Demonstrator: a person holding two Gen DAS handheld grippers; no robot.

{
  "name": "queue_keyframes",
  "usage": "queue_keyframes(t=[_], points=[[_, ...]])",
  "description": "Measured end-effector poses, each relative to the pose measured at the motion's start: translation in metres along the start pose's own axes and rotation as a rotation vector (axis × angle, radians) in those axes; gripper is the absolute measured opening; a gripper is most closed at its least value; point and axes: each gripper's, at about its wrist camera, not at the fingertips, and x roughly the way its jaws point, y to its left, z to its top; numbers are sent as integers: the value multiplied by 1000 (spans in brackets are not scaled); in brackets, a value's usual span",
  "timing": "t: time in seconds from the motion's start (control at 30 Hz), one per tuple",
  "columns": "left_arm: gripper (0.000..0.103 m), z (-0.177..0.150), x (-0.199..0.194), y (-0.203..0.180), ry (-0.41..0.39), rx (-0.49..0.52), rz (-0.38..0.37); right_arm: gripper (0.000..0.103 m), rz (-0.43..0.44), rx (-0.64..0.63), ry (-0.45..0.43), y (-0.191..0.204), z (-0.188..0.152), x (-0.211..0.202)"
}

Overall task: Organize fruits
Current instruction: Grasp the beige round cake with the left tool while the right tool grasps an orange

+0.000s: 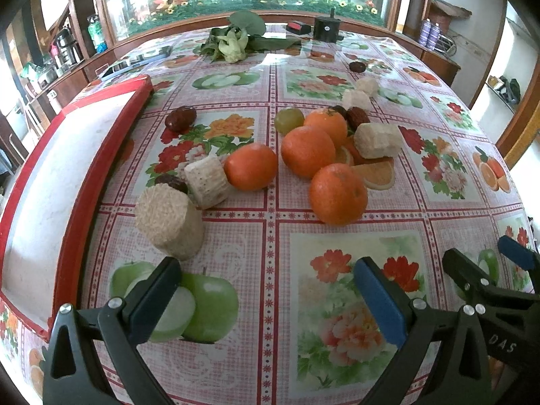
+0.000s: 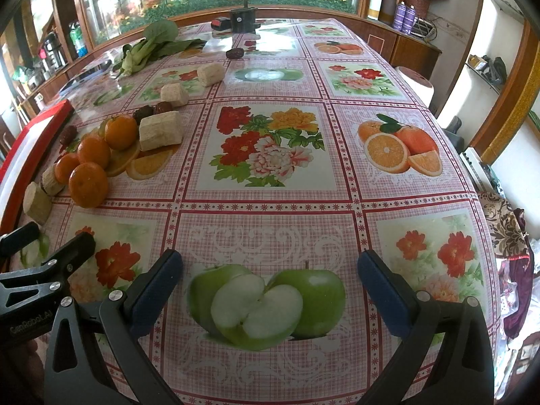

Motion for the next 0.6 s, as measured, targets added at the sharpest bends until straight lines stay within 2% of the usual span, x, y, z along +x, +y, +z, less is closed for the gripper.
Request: queue_keyframes(t=[0.3, 0.6], points=[[103, -2, -4, 17, 40, 68, -54, 103, 13, -35, 41, -1, 1, 0], [103, -1, -22, 55, 19, 80, -224, 103, 12, -82, 104, 12, 7, 1]])
